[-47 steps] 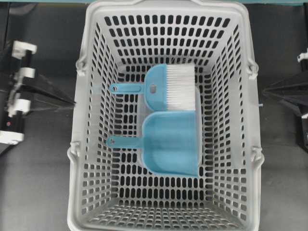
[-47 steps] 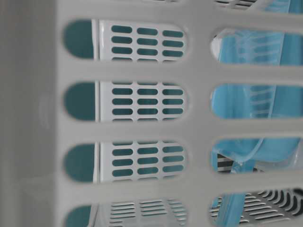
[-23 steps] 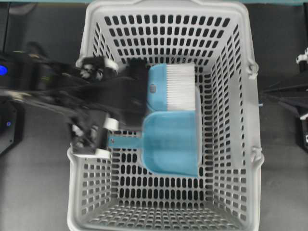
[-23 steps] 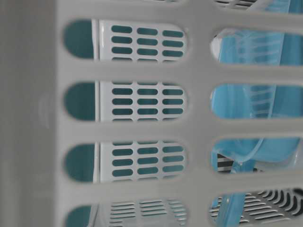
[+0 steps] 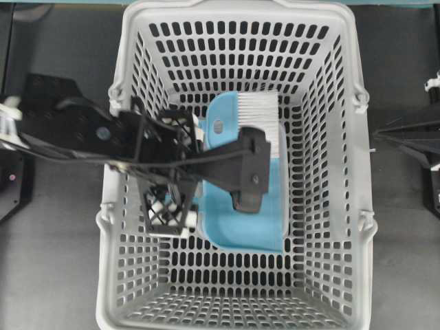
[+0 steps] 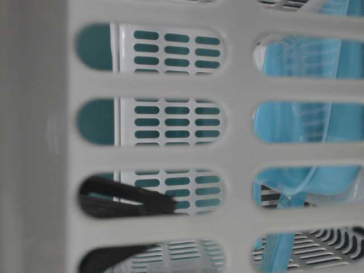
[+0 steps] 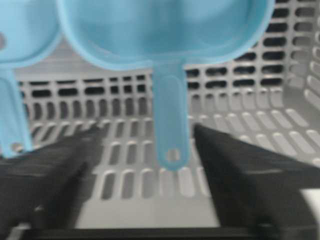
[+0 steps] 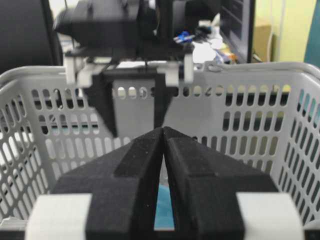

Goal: Pick up the dustpan from the shopping basket with the left arm.
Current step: 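Move the left gripper over the basket to the blue dustpan handle, then close the left gripper on the blue dustpan handle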

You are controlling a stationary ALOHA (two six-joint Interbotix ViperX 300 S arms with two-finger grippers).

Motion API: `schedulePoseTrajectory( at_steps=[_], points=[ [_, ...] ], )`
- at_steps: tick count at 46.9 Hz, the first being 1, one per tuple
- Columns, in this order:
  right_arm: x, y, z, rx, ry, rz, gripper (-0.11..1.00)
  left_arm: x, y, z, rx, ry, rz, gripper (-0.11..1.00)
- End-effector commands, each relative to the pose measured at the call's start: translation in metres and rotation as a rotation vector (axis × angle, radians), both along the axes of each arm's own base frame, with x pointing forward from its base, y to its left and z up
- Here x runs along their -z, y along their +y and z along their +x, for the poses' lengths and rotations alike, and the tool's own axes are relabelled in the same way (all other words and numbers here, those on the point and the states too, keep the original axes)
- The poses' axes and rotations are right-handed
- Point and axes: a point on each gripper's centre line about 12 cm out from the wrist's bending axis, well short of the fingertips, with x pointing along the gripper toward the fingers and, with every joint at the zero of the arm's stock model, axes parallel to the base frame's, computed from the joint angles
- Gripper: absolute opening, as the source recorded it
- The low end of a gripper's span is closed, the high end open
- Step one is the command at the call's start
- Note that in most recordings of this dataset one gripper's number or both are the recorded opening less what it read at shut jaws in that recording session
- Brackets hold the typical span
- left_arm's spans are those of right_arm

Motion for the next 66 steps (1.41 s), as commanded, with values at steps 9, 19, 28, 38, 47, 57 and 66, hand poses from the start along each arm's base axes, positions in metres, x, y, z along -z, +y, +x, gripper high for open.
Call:
schedulePoseTrajectory(
  at_steps=[9,19,28,38,47,57,66],
  points=[
    [0.001,0.000,0.001,0.001,0.000,0.001,0.00,0.034,-0.009,0.013,0.005,0.056,0.006,0.89],
    [0.002,0.000,0.000,-0.001,0.005,0.001,0.00,0.062,-0.009,0.009,-0.005,0.112,0.009,0.90],
    [0.002,0.000,0.000,-0.001,0.003,0.001,0.00,0.073,-0.009,0.004,-0.007,0.118,0.008,0.89],
    [0.005,0.000,-0.001,-0.001,0.017,0.003,0.00,0.066,-0.011,0.004,0.013,0.099,0.010,0.54],
    [0.004,0.000,-0.002,0.000,0.017,0.003,0.00,0.022,-0.011,-0.002,0.023,0.015,0.003,0.31],
    [0.003,0.000,-0.006,-0.001,0.020,0.003,0.00,-0.060,-0.006,-0.011,0.011,-0.096,-0.012,0.31],
    [0.001,0.000,-0.008,-0.001,0.020,0.003,0.00,-0.117,0.003,-0.021,-0.016,-0.125,-0.016,0.31]
  ],
)
